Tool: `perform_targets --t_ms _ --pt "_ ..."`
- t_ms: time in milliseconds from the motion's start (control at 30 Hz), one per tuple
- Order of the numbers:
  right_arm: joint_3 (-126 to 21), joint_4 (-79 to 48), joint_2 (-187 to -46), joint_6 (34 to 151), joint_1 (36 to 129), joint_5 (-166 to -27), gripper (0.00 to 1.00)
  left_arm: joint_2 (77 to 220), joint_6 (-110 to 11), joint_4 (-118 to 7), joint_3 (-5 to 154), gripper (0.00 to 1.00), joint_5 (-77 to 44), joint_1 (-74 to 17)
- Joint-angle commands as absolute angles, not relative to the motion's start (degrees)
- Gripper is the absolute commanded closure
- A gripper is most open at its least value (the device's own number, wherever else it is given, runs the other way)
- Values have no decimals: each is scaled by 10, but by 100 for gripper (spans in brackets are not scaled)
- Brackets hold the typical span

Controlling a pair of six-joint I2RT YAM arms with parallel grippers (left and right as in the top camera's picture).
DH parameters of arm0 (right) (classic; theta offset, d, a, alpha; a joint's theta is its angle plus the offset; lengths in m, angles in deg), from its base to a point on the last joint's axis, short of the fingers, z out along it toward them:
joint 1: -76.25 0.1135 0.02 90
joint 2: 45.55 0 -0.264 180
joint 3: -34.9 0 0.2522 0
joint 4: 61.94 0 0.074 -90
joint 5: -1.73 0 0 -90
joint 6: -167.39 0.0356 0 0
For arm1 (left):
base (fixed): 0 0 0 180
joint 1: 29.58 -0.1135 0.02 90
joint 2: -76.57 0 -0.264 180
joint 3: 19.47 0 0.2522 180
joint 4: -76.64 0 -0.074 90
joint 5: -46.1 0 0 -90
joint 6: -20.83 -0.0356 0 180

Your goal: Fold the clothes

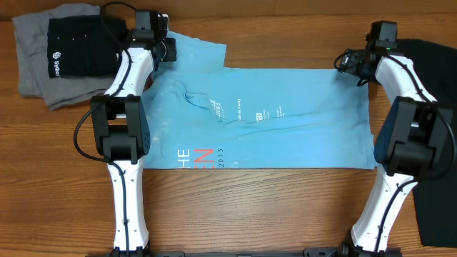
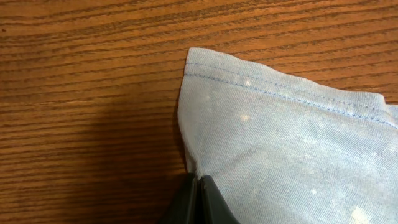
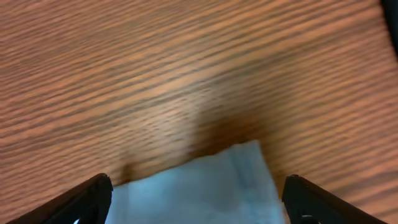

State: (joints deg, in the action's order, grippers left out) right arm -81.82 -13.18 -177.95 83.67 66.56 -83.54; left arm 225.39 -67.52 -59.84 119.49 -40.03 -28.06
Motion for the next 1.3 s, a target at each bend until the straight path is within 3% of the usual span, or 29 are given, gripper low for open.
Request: perform_targets --t_ms 0,333,600,667,767,900,1067,1133,1267 --pt "-835 -141 -1783 834 672 -823 7 2272 -663 -585 1196 96 -400 -276" --pt "-834 -150 -1805 833 673 -793 3 2272 -663 -584 1196 96 -400 -276" --pt "-834 -151 -1822 835 673 -793 7 2272 -663 -583 1196 96 -400 -276" --pt "-834 -152 -1822 836 673 -793 12 2272 -663 -584 1196 96 -400 -276" --pt "-834 -149 -1822 836 673 -792 44 2272 -663 -584 1196 96 -400 -276" --pt "-834 -146 -1822 847 673 -786 58 2271 -663 -587 1198 96 -400 -276" --pt "-835 -129 -1822 886 671 -747 90 2252 -640 -587 1199 96 -400 -276" --pt "-836 -122 -1822 900 670 -737 96 2240 -640 -582 1199 96 -400 -276" --pt "-845 -94 -1821 937 665 -742 96 2209 -640 -551 1200 96 -400 -278"
